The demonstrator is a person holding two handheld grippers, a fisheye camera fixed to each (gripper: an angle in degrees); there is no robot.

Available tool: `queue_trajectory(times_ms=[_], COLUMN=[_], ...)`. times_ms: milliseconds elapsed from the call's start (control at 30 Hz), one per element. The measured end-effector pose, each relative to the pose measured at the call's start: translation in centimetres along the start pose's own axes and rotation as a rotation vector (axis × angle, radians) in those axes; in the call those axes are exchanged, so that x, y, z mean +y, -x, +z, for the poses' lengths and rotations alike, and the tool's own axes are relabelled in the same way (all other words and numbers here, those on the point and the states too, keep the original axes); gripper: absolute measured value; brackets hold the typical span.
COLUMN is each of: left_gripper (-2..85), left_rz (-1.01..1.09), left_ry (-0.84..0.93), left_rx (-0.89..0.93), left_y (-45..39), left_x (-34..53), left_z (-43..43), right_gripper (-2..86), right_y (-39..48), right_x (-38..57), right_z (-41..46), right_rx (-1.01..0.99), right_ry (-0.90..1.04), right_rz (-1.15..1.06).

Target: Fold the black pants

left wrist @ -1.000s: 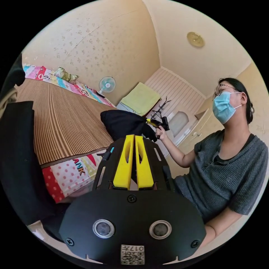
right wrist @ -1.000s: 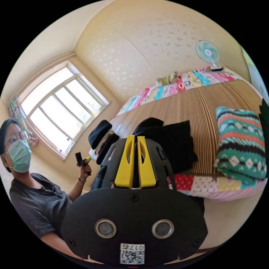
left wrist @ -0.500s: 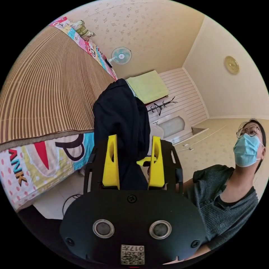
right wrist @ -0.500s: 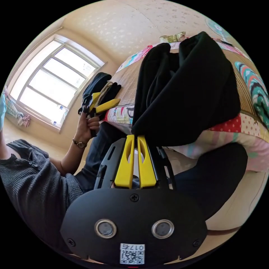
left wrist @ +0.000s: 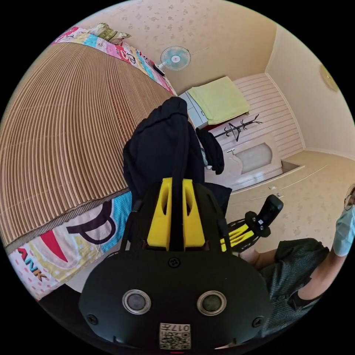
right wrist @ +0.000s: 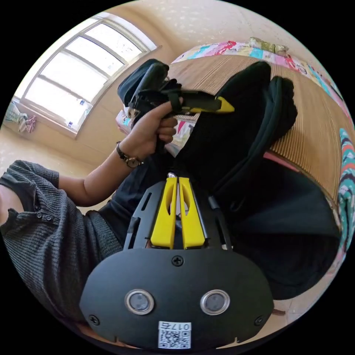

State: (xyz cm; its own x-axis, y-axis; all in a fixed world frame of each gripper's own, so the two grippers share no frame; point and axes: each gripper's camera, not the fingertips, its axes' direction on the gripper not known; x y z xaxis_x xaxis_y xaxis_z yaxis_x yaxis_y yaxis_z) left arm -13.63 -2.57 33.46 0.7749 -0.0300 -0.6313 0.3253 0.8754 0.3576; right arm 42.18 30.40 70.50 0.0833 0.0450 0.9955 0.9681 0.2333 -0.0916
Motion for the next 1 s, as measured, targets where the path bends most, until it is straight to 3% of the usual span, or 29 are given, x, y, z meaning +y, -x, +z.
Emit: queue_trajectory(times_ms=[133, 233, 267, 300, 367, 633, 733, 867, 1000], left_gripper=[4.3, 4.2, 4.1, 4.1, 3.7, 3.1, 3.2, 4.8, 9.5], left_rz=[-0.007, -0.004, -0.015, -0.022, -0.012, 0.303, 0.424, 0.492, 0.231], left_ry=[-0.046, -0.076, -0.1, -0.116, -0.173, -0.493, -0.513, -0.628, -0.756], left_rx=[-0.023, -0.014, 0.006, 0.019, 0.058, 0.307, 0.304, -0.123, -0.174], left_y=[-0.1, -0.3, -0.2, -0.1, -0.1, -3.3, -6.4, -15.6, -15.8], left_x=[1.8, 2.7, 3.2, 3.5, 4.6, 7.7, 0.4, -18.3, -27.2], left_z=[-1.0, -1.2, -1.6, -2.0, -4.3, -22.8, -31.4, -40.6, -41.2], right_gripper=[13.5, 14.2, 13.6, 7.2, 2.6, -0.1, 0.3, 2.9, 17.0], right_y=[-4.8, -11.7, -13.4, -16.2, -18.0, -12.7, -13.2, -13.1, -14.3], right_x=[-1.2, -3.7, -3.9, -4.0, -2.9, -2.5, -9.2, -23.3, -31.3], right_z=[-5.8, -0.6, 0.9, 3.1, 3.0, -13.1, -21.0, -31.1, -33.8], right_rx=[0.286, 0.345, 0.31, 0.167, -0.054, -0.351, -0.311, -0.045, 0.176], right_ry=[-0.265, -0.106, -0.057, 0.011, -0.054, -0.337, -0.39, -0.558, -0.829], right_rz=[0.234, 0.379, 0.41, 0.455, 0.495, 0.047, -0.088, -0.1, 0.329])
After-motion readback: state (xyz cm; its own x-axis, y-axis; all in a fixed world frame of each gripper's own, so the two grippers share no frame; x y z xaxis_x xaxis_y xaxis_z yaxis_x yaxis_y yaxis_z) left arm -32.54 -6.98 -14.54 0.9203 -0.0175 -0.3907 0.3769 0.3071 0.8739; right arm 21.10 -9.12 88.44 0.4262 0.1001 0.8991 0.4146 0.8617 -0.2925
